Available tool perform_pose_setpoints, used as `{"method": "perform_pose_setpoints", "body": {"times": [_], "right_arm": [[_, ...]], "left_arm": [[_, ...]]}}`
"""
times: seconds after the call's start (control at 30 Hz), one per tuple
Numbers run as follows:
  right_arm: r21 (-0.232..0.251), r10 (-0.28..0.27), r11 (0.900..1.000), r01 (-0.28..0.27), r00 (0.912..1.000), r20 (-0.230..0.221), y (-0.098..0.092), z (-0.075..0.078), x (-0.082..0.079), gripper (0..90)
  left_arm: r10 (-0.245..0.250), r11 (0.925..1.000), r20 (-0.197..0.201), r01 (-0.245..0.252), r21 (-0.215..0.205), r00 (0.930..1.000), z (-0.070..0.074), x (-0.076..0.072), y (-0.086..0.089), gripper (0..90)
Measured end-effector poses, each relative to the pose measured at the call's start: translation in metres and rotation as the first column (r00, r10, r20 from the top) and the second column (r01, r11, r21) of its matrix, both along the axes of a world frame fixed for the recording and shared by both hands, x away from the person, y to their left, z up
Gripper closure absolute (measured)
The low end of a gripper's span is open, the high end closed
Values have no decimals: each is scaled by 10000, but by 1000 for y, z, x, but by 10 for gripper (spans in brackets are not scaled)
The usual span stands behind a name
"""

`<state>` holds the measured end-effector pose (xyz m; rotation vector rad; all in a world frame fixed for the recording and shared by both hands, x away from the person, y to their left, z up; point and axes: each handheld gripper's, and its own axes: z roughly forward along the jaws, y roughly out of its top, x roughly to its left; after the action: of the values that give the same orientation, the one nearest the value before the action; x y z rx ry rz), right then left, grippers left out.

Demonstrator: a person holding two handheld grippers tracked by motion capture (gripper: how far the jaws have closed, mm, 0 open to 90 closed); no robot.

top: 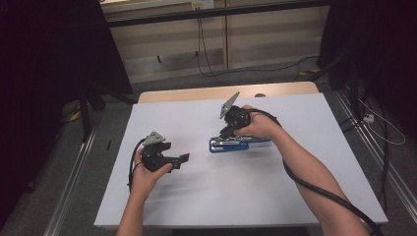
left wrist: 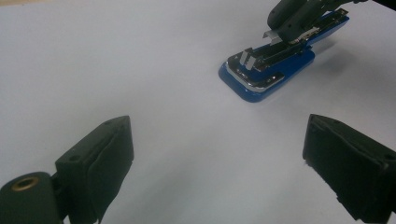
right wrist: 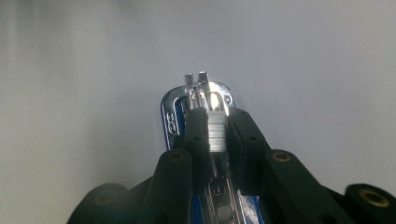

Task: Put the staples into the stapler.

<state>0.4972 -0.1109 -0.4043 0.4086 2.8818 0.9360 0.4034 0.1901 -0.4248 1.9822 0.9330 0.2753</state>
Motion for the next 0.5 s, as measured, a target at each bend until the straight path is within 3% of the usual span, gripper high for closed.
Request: {"method": "perform_pose_setpoints", "body": {"times": [0.5], "right_arm": [[3,270,9996,-270,9996,33,5,-3,3,795]], "left_arm": [[8,10000,17,-8,41,10000,0,1,1,89]]}}
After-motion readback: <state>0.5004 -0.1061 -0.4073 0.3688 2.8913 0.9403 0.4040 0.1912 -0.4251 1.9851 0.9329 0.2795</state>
